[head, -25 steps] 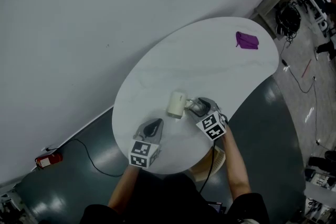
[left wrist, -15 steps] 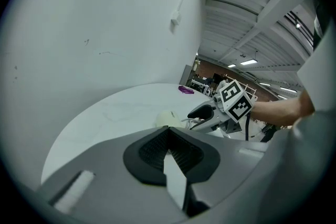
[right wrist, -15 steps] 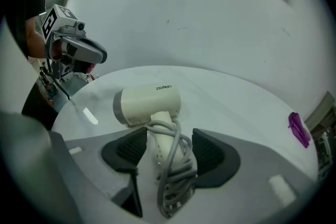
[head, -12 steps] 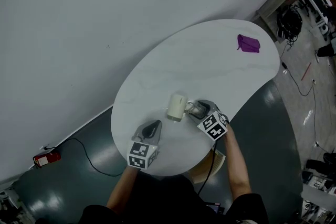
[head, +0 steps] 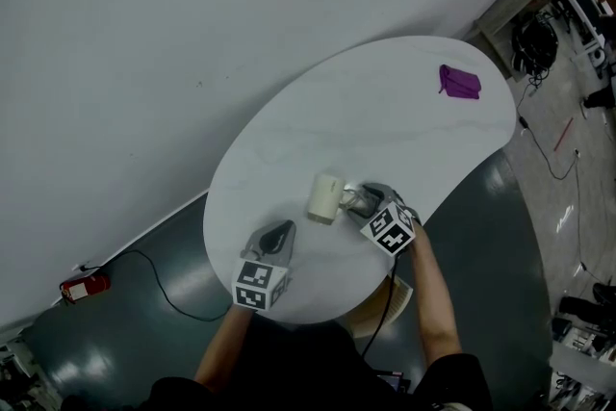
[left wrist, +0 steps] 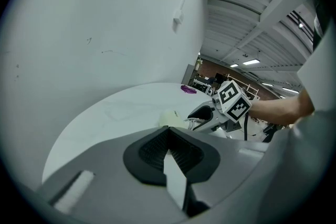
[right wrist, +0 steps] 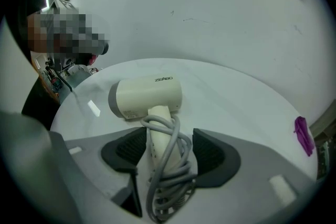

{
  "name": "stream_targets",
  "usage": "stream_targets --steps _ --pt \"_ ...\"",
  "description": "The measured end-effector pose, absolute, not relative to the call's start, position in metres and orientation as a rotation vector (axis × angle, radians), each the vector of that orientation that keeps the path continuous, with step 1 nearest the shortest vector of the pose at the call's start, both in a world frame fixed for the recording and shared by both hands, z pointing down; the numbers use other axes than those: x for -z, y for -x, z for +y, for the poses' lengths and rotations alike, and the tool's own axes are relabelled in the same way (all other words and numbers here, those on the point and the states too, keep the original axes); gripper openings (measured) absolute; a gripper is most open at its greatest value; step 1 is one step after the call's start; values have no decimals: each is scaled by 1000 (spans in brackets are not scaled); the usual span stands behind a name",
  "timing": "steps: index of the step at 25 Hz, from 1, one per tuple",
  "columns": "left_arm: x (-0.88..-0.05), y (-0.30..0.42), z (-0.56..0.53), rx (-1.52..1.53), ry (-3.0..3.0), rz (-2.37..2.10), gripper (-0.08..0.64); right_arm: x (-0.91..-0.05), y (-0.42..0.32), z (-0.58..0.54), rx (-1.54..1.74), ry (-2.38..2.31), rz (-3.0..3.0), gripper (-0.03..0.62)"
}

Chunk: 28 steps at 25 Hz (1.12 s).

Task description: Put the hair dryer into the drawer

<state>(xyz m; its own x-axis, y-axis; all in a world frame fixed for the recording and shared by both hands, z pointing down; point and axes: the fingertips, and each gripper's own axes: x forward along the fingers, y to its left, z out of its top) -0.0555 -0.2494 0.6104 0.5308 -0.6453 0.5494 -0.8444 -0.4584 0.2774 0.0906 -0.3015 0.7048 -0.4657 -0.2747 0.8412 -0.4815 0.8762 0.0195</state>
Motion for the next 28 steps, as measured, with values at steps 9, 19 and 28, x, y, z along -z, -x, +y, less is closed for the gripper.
stream_targets --steps 9,19,28 --pt "-613 64 -249 -498 -2238 -1253 5 -724 -91 -307 -177 -478 -2000 267" --pt "-615 62 -246 -505 -2235 -1250 5 -724 -91 -309 -110 -530 -2003 267" --pt "-615 61 -241 -510 -2227 -1231 5 -727 -89 -309 -149 -504 -1985 267"
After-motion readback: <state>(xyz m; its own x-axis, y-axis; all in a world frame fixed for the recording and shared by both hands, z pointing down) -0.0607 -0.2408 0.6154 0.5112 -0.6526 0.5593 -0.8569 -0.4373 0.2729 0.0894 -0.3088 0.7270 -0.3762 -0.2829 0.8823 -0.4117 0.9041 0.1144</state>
